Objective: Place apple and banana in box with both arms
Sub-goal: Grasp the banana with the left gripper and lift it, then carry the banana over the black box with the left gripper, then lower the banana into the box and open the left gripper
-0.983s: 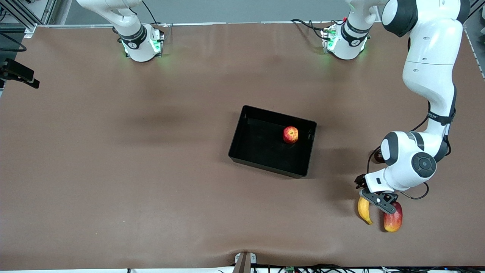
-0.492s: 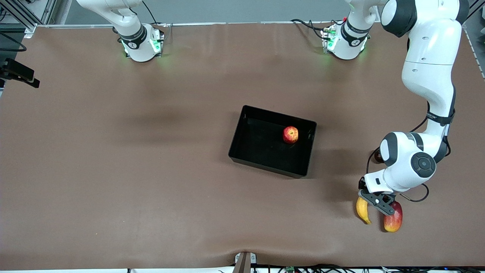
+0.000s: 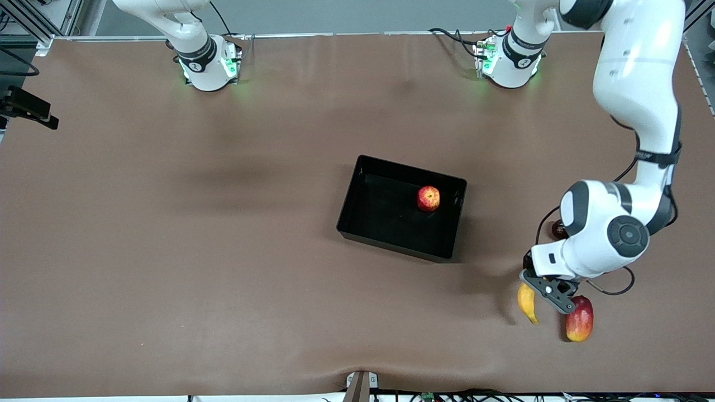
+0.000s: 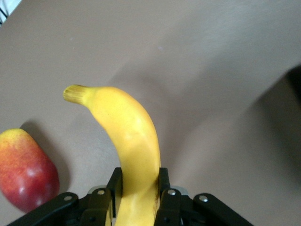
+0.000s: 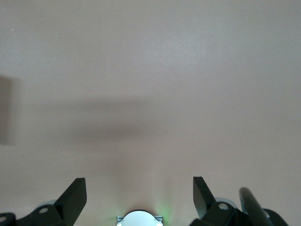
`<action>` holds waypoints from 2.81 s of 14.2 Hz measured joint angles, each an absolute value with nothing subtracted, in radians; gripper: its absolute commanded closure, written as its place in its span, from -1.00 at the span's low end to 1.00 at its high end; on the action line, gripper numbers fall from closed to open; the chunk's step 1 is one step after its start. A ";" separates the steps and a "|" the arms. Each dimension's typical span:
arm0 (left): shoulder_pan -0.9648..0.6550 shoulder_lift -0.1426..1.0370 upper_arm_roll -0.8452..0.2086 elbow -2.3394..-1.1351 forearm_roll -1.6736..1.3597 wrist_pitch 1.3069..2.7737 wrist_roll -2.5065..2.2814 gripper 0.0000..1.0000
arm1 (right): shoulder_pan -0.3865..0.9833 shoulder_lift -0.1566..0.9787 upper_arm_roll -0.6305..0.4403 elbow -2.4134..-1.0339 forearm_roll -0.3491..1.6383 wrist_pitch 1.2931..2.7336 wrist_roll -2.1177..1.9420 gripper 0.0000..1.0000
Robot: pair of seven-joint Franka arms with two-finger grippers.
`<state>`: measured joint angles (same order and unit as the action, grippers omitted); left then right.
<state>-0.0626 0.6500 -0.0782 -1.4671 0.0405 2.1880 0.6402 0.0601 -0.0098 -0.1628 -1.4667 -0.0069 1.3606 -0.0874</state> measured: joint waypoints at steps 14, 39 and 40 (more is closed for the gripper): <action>-0.526 0.547 -0.087 -1.483 0.041 1.965 -0.240 1.00 | 0.059 -0.010 -0.166 -1.469 -0.007 1.361 -0.087 -1.00; -0.685 0.745 -0.081 -1.560 0.097 2.327 -0.479 -0.90 | 0.050 -0.010 -0.171 -1.475 -0.006 1.359 -0.087 -1.00; -0.685 0.745 -0.081 -1.559 0.097 2.327 -0.494 -1.00 | 0.048 -0.010 -0.171 -1.475 -0.006 1.358 -0.087 -1.00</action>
<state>-0.6852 0.7446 -0.0814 -1.5594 0.0973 2.3272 -0.4940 0.0481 -0.0097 -0.1708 -1.4753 -0.0057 1.3585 -0.0871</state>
